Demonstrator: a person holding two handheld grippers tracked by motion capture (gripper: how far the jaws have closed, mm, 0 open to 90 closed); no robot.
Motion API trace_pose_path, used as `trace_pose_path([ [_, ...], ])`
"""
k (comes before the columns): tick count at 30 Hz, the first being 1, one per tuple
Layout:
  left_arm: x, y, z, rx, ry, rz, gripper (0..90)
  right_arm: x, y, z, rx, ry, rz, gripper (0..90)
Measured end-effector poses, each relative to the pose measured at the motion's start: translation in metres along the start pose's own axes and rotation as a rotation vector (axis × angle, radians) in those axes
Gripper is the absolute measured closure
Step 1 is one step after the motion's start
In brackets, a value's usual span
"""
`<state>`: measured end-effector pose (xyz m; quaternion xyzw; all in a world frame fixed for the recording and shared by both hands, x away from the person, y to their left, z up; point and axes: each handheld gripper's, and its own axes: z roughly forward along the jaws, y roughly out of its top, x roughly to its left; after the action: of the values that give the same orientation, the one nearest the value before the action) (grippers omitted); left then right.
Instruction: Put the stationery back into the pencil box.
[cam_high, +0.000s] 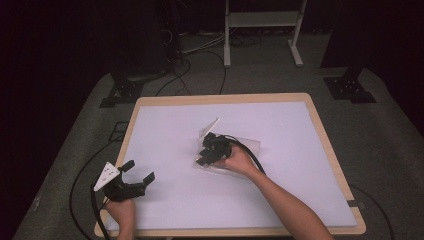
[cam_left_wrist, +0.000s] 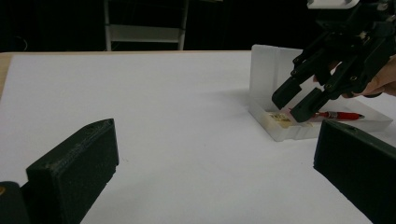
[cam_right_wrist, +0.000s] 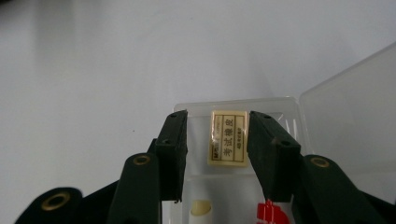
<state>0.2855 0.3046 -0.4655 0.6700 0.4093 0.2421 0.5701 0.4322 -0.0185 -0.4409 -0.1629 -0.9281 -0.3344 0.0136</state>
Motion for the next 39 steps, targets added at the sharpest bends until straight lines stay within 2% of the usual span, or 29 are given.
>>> trace_pose_path([
  [13, 0.0, 0.0, 0.0, 0.0, 0.0, 0.0, 0.0, 0.005, -0.014, -0.033, -0.077, 0.027, 0.004, 51.3],
  [30, 0.0, 0.0, 0.0, -0.003, -0.006, 0.005, 0.0, 0.011, -0.033, -0.046, -0.067, 0.033, 0.017, 47.9],
  [39, 0.0, 0.0, 0.0, 0.002, -0.002, 0.003, 0.0, 0.013, -0.043, -0.06, -0.094, 0.029, 0.026, 46.4],
])
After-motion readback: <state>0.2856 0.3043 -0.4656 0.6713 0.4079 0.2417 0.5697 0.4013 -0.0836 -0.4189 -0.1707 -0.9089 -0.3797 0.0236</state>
